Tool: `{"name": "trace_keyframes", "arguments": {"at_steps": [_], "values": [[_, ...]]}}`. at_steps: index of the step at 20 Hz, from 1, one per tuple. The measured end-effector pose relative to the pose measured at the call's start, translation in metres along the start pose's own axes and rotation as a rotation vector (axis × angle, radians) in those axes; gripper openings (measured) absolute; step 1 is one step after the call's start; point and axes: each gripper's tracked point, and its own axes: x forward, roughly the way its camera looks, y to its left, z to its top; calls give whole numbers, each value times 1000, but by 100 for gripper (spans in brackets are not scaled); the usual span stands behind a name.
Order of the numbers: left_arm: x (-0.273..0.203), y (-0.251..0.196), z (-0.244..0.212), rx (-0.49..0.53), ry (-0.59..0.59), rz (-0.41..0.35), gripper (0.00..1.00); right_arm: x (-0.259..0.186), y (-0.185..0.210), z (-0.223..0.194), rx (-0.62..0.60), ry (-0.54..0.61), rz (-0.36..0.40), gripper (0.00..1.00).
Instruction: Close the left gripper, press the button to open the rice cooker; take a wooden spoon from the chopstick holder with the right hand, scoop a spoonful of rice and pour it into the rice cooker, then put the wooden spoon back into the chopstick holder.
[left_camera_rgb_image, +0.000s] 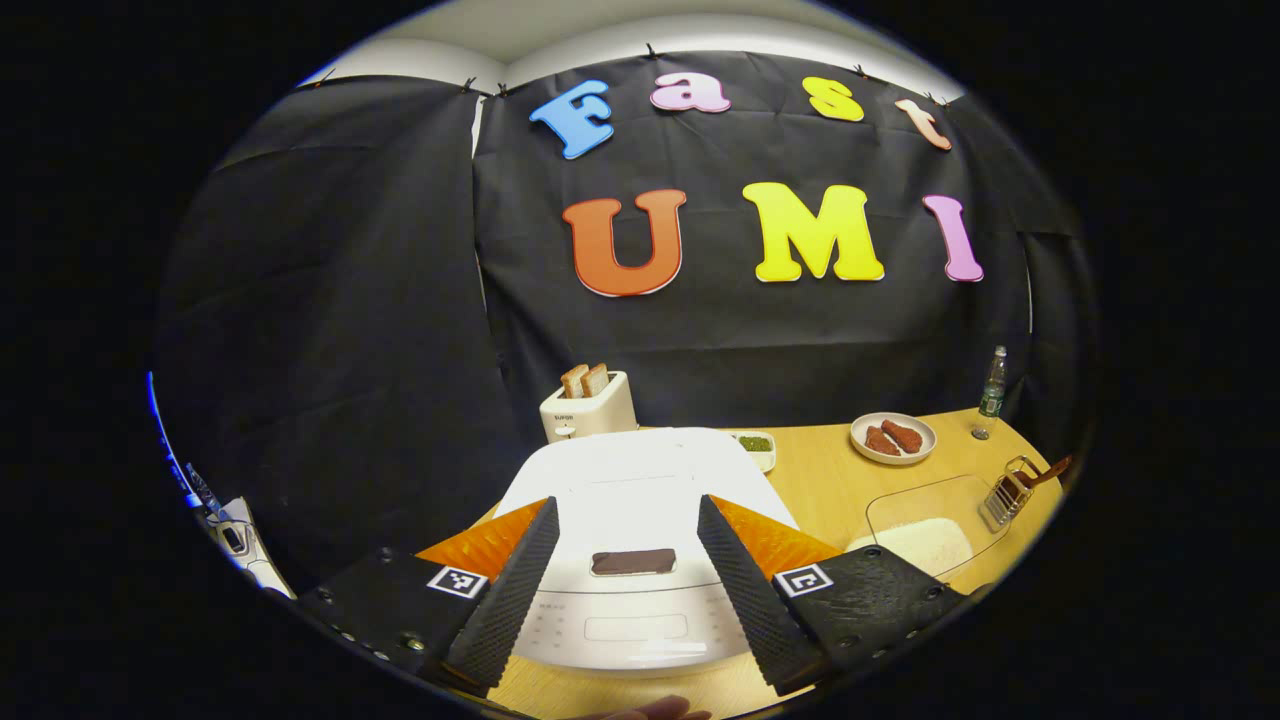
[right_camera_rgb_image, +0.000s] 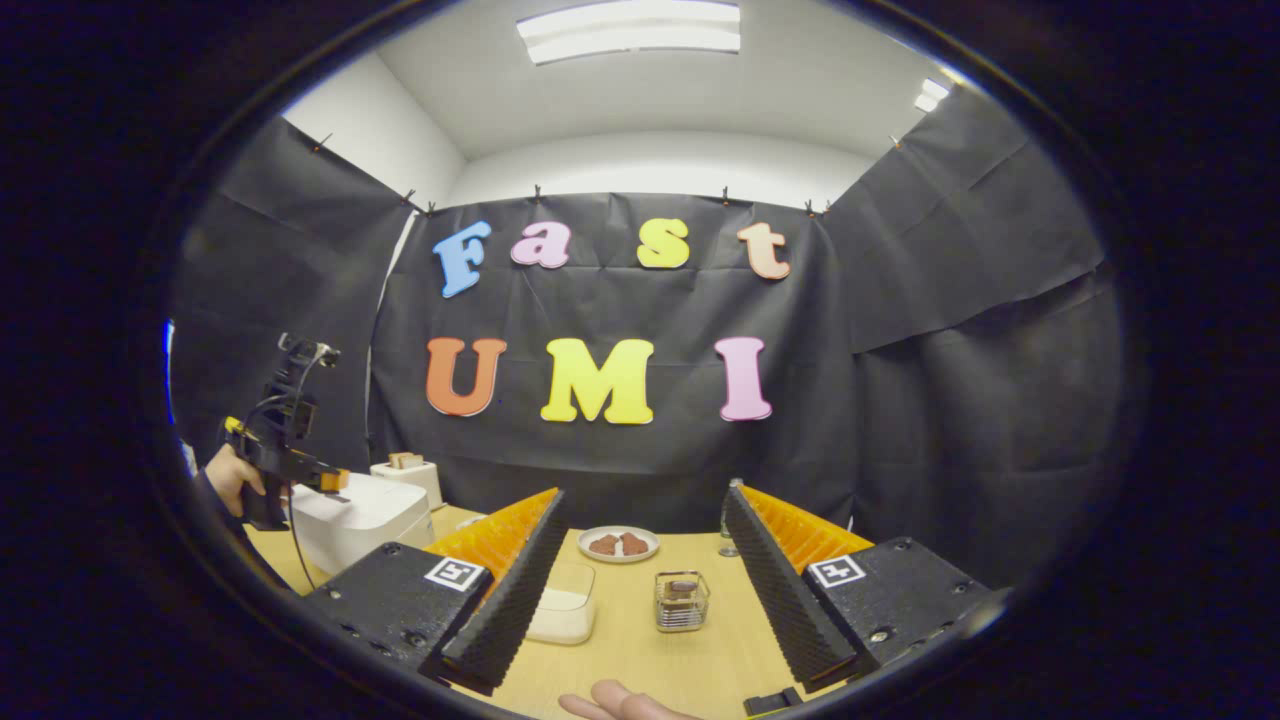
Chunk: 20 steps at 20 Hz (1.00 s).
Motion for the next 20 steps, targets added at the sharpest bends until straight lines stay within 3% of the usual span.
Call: {"name": "trace_keyframes", "arguments": {"at_steps": [5, 8, 10, 14, 20], "values": [[-78, -32, 52, 18, -144, -66, 90, 2, -13, 0, 36, 33, -39, 100], [-123, -55, 67, -54, -178, -138, 92, -1, -12, 2, 48, 34, -41, 99], [-146, -56, 74, -66, -204, -138, 92, -4, -13, 2, 53, 35, -44, 100], [-178, -84, 71, -82, -252, -191, 92, -12, -7, 3, 74, 34, -11, 100], [-203, -98, 51, -69, -289, -221, 91, -9, -13, -1, 81, 72, -21, 100]]}}
